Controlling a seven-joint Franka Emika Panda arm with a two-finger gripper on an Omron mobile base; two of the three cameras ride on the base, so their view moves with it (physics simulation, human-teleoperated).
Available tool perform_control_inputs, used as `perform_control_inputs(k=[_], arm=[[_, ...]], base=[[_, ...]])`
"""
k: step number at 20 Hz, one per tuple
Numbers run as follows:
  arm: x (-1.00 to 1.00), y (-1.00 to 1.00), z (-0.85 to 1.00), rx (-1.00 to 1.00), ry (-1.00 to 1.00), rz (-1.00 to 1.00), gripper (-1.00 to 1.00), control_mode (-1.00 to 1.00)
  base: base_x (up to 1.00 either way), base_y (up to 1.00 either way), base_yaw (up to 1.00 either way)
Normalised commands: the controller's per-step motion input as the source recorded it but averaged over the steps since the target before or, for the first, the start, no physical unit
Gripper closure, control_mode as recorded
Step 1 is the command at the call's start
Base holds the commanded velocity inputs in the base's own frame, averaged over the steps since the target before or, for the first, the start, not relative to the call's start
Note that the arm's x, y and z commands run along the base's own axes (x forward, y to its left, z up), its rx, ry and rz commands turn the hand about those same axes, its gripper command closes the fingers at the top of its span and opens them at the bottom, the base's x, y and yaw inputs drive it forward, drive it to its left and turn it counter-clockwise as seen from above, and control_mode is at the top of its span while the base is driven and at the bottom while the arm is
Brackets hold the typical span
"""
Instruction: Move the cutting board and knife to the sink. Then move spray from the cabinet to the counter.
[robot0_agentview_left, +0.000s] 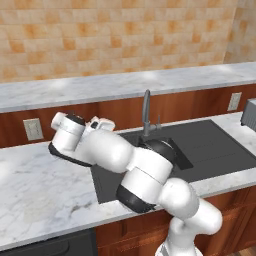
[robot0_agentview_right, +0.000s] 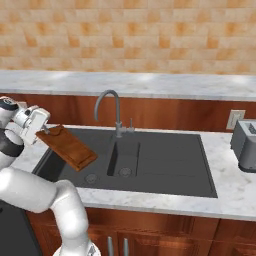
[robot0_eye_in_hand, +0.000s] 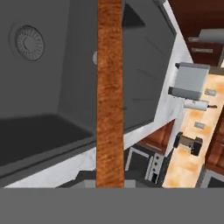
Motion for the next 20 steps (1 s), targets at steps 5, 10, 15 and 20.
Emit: perform_control_inputs(k=[5,10,15,20], arm=[[0.35,0.0,-0.46,0.0,-0.11,0.17,1.0,-1.0],[-0.02,-0.06,-0.56,0.06,-0.09,0.22,1.0,-1.0],[-0.27,-0.5,-0.35,0.21,-0.13,0.24,1.0,-1.0],[-0.09,-0.62,-0.3,0.29,-0.11,0.25,1.0,-1.0]], base=[[0.0,0.0,0.0],[0.0,0.0,0.0],[0.0,0.0,0.0],[0.0,0.0,0.0]])
